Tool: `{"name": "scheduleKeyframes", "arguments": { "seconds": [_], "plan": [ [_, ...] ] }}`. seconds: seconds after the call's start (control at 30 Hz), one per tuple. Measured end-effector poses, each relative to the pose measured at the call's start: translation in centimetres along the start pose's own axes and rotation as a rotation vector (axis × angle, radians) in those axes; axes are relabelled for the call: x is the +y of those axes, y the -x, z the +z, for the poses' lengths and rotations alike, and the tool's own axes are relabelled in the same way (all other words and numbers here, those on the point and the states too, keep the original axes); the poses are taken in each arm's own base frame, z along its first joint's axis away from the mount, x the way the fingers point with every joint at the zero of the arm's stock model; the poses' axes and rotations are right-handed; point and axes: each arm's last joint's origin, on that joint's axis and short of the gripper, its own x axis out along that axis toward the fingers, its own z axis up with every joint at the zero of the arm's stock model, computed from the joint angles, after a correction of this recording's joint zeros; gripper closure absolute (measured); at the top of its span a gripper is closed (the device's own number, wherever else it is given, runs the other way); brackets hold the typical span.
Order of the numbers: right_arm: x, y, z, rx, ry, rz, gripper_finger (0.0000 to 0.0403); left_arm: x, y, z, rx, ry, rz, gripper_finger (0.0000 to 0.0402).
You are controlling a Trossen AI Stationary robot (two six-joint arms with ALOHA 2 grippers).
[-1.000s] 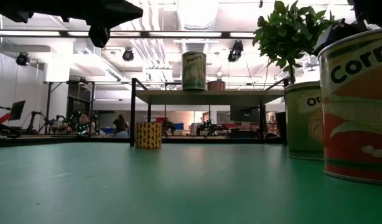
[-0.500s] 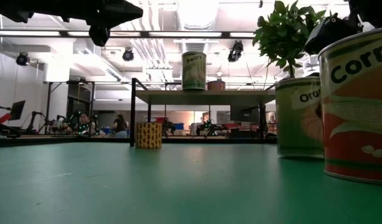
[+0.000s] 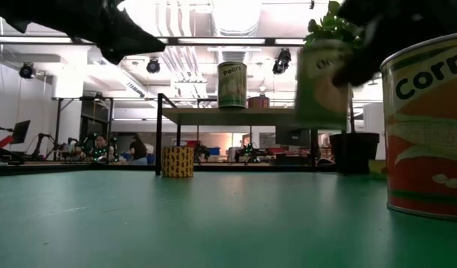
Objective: Pick and place cans onto a shelf
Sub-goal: Put the canned oranges on the shelf
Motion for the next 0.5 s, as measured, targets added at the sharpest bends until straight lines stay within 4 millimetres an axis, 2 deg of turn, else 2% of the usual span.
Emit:
{"name": "scheduleKeyframes", "arguments": {
  "seconds": [0.23, 0.5],
  "plan": [
    [-0.9, 0.5, 4.0, 0.007, 0.059, -0.040, 0.0124, 0.1, 0.1, -0.6, 0.060, -0.180, 0.012, 0.0402],
    [-0.7, -0.5, 8.9, 0.075, 0.143, -0.068, 0.0122, 1.0, 0.7, -0.1, 0.069, -0.411, 0.229, 0.0402]
  ]
}}
